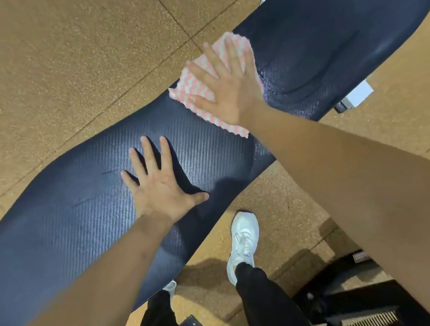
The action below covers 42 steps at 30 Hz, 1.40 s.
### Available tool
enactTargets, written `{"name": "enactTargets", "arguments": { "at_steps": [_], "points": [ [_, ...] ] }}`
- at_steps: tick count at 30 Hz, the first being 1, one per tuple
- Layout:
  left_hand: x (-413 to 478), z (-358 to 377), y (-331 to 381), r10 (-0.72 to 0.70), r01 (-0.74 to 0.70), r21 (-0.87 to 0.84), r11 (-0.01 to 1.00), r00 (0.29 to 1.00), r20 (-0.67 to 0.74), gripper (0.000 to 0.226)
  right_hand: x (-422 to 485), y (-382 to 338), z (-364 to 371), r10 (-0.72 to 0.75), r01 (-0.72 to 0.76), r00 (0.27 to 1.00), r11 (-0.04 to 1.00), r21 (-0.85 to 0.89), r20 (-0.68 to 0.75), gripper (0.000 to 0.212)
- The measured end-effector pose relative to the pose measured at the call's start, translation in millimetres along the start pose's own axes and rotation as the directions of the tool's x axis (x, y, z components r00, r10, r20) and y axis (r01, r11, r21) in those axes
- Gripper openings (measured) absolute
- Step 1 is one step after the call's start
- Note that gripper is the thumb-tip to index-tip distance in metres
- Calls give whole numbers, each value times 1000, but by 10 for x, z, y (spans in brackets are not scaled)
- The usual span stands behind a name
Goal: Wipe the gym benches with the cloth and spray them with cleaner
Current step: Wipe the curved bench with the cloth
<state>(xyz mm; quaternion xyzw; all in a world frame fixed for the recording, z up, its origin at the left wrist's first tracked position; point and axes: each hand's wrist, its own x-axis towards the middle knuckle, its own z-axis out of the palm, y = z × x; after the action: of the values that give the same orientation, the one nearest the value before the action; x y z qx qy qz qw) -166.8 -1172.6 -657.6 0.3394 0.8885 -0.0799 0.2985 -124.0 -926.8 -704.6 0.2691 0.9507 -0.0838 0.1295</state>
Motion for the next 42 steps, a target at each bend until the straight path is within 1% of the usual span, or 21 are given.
{"name": "enactTargets", "arguments": {
  "at_steps": [5, 8, 11, 14, 16, 18, 20, 22, 25, 29, 32, 36, 38, 39, 42],
  "points": [
    [157, -157, 235, 65, -65, 13, 998, 998, -4, 144, -476, 159, 141, 33, -33, 999, 998, 54, -5, 78],
    [270, -269, 448, 11, -10, -9, 1000, 999, 44, 145, -871, 284, 255, 72, -72, 997, 997, 27, 11, 75],
    [301, -311, 584, -41, 40, 15, 999, 996, 79, 151, -1233, 431, 325, 108, -110, 994, 990, 91, 18, 75],
    [322, -326, 621, -52, 48, 43, 998, 995, 90, 155, -1478, 565, 340, 151, -154, 988, 977, 148, 29, 75],
    [335, -344, 636, -53, 49, 47, 998, 994, 91, 156, -1529, 593, 330, 152, -157, 987, 975, 155, 44, 77],
    [356, -356, 657, -55, 50, 57, 997, 994, 92, 156, -1474, 591, 309, 163, -169, 985, 973, 157, 48, 79],
    [377, -357, 666, -62, 56, 70, 996, 994, 94, 156, -1302, 590, 256, 212, -219, 976, 958, 185, 59, 82],
    [391, -340, 655, -61, 54, 74, 996, 994, 89, 157, -1007, 618, 189, 266, -274, 961, 944, 183, 70, 81],
    [419, -324, 639, -47, 40, 73, 997, 994, 95, 156, -437, 721, 69, 315, -320, 947, 937, 138, 60, 81],
    [443, -329, 632, -47, 40, 58, 997, 992, 118, 156, 180, 895, -100, 315, -320, 947, 941, 106, 66, 86],
    [445, -329, 631, -47, 42, 43, 998, 991, 123, 155, 420, 1052, -224, 291, -294, 955, 953, 69, 57, 89],
    [444, -372, 700, -89, 83, 55, 995, 990, 111, 156, 417, 1131, -259, 262, -267, 963, 961, 74, 68, 88],
    [467, -432, 754, -86, 86, 14, 996, 993, 80, 149, 276, 1158, -211, 299, -305, 952, 948, 91, 71, 86],
    [497, -476, 791, -52, 52, -5, 999, 997, 48, 143, 166, 1190, -166, 324, -330, 943, 939, 101, 71, 85],
    [668, -634, 988, 113, -113, -23, 993, 993, -29, 133, -279, 1280, -42, 384, -388, 922, 914, 115, 59, 80]
  ]
}}
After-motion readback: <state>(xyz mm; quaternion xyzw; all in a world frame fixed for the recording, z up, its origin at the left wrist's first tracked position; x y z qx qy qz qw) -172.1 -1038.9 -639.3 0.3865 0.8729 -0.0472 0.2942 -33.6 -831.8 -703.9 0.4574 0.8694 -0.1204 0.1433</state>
